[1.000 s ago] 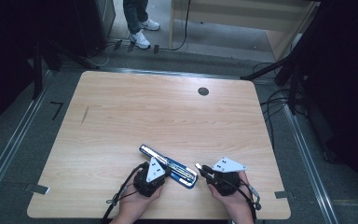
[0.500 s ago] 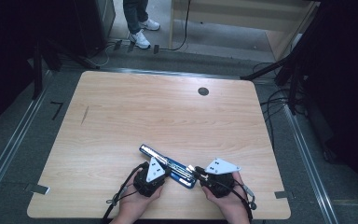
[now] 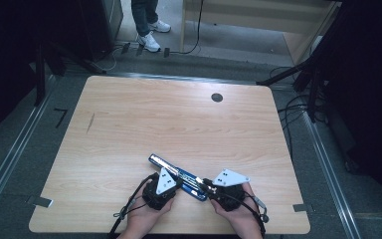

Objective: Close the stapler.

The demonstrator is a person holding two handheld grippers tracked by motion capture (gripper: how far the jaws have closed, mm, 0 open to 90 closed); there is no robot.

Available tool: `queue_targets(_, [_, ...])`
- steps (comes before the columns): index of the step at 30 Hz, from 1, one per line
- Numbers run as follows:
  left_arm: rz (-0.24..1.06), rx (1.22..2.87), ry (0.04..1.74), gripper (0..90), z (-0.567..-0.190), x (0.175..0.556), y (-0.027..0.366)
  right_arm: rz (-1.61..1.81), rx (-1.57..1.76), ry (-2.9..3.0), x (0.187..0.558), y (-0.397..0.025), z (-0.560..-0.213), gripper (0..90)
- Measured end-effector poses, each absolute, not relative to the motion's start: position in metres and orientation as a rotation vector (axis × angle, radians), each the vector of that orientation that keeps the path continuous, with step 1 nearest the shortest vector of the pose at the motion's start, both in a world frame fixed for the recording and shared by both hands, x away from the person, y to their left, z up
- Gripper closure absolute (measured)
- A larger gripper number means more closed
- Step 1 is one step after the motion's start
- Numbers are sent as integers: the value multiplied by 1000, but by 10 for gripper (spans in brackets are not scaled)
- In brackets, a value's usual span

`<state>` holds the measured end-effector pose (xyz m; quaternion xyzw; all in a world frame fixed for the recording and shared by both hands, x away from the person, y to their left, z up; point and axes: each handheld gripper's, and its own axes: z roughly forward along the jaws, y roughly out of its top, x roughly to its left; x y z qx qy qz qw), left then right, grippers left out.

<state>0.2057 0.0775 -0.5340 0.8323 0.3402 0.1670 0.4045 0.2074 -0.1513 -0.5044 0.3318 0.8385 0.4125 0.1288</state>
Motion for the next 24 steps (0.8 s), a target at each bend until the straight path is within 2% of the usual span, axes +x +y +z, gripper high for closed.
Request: queue_targets(24, [421,2098,861,900,-534,206,77,1163,885,2488,214,-143,-507,793])
